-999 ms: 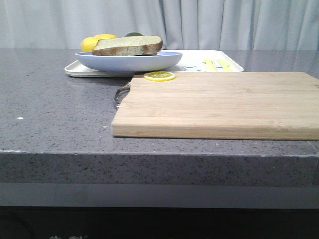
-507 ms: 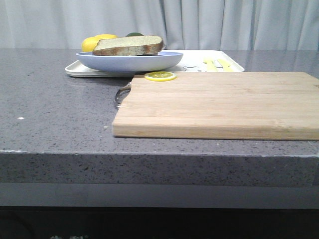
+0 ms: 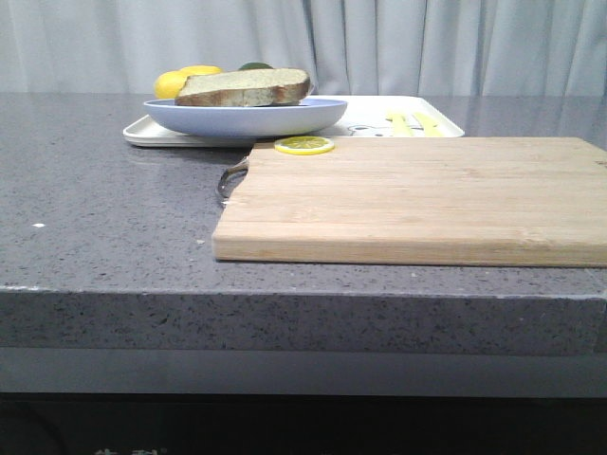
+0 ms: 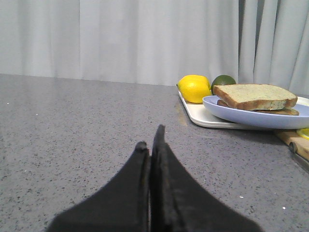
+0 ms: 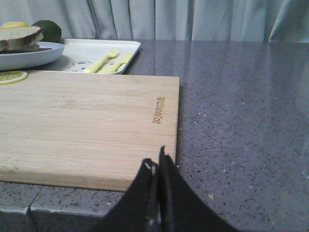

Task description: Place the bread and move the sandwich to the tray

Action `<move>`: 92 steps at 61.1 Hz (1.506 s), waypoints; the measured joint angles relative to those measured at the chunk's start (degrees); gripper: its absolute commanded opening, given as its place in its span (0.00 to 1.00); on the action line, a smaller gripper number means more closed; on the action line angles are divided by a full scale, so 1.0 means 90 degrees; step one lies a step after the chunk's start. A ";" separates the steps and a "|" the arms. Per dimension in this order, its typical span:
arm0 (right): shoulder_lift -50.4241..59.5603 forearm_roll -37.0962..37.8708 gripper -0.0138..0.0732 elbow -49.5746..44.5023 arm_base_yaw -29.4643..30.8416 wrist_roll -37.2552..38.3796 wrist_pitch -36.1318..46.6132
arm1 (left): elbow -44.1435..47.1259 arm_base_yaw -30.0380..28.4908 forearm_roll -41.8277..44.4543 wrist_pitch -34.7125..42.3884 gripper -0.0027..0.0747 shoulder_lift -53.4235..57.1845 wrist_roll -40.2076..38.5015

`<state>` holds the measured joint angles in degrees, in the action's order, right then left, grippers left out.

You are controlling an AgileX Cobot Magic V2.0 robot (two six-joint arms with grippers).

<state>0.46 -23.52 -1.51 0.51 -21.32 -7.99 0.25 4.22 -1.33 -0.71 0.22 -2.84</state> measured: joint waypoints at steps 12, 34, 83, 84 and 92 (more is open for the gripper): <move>0.0015 0.0000 0.08 -0.0013 0.0000 0.0000 -0.0010 | 0.0000 0.0000 0.0000 0.0000 0.01 0.0000 0.0000; 0.0015 -0.0024 0.08 -0.0013 0.0000 0.0013 0.0245 | 0.0000 0.0000 0.0000 0.0000 0.01 0.0000 0.0000; 0.0015 0.1902 0.08 -0.0013 0.0000 0.2944 0.0569 | 0.0000 0.0000 0.0000 0.0000 0.01 0.0000 0.0000; 0.0015 0.1902 0.08 -0.0013 0.0000 0.2955 0.0569 | 0.0000 0.0000 0.0000 0.0000 0.01 0.0000 0.0000; 0.0015 0.1913 0.08 -0.0013 0.0000 0.2955 0.0569 | 0.0000 0.0000 0.0000 0.0000 0.01 0.0000 0.0000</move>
<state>0.60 -6.30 -1.63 0.51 5.28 -2.87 0.25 4.22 -1.33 -0.71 0.22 -2.84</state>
